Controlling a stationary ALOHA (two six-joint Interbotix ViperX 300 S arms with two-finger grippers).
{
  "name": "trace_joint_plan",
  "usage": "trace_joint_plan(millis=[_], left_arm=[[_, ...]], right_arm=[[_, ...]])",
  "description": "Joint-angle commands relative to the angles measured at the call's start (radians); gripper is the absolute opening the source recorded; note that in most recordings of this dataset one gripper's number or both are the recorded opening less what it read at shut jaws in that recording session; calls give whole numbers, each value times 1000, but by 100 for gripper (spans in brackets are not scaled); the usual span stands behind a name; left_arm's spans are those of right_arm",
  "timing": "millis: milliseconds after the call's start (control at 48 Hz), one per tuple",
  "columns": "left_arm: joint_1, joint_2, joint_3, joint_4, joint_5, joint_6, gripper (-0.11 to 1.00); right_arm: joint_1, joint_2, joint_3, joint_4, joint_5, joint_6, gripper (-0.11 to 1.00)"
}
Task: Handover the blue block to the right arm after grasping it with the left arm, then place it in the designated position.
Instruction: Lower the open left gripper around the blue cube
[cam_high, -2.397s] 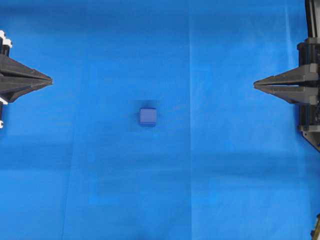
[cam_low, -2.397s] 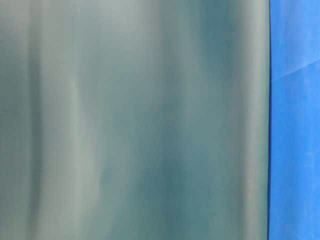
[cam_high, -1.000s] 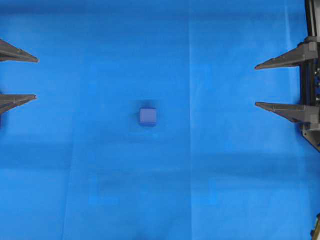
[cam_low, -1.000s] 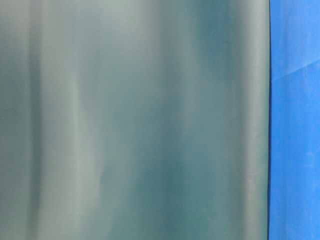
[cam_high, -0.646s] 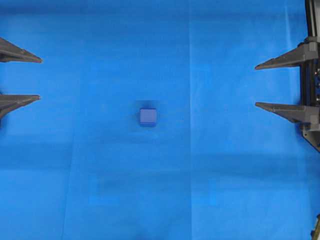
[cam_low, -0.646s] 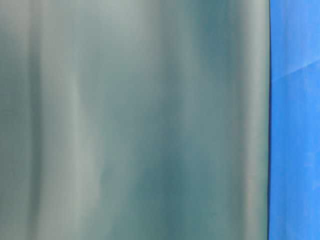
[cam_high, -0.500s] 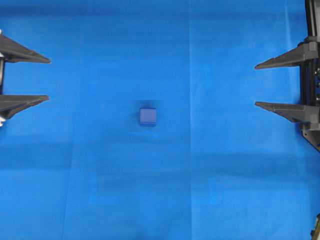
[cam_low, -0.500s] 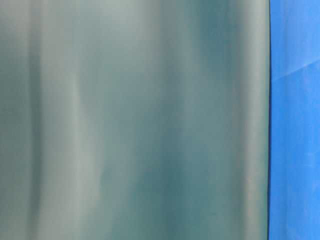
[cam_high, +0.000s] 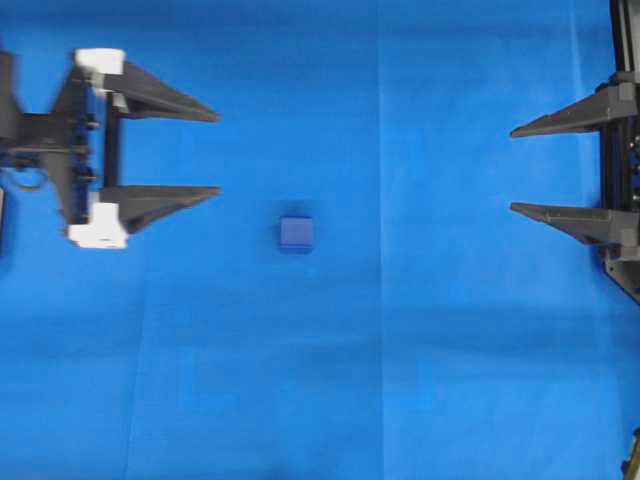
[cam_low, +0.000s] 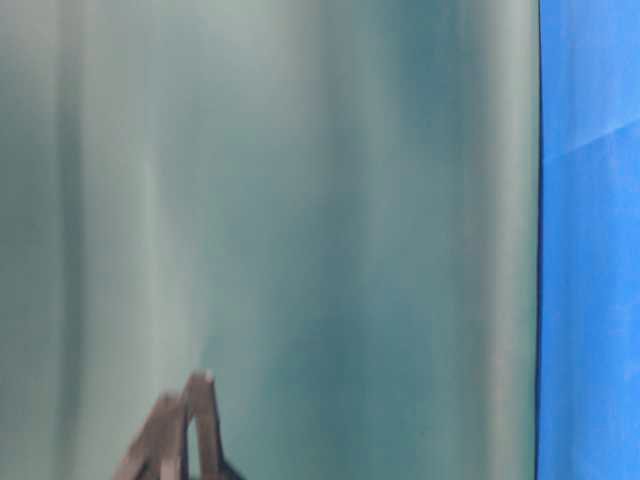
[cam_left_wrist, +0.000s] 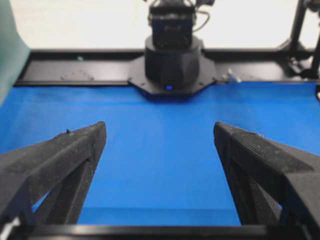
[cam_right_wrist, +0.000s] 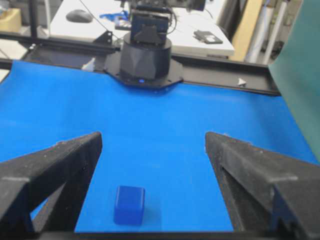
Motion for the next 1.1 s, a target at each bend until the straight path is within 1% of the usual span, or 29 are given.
trace_joint_plan(millis=[0, 208, 375, 500, 604, 688, 729, 834, 980, 1084], left_arm=[[2, 52, -74, 2, -8, 3, 92], [3, 146, -169, 3, 23, 5, 92], [2, 161, -186, 3, 38, 0, 92], [-2, 150, -199, 2, 109, -18, 92], [-6, 150, -235, 2, 239, -40, 92], [-6, 160, -275, 2, 376, -67, 92], [-6, 169, -304, 2, 463, -86, 92], [-6, 190, -364, 2, 618, -115, 92], [-15, 230, -462, 2, 828, -124, 92], [-15, 272, -532, 2, 945, -124, 92]], right_arm=[[-2, 9, -25, 3, -8, 3, 97], [-2, 11, -25, 3, -8, 3, 97], [0, 9, -25, 3, -6, 3, 97], [-2, 6, -26, 2, 0, 2, 97], [-2, 6, -28, 0, 3, 2, 97], [-2, 6, -28, 0, 3, 2, 97], [-2, 6, -28, 0, 5, 2, 97], [-2, 8, -28, 0, 9, 2, 97], [-2, 9, -28, 0, 12, 2, 97], [-2, 8, -28, 0, 18, 2, 97]])
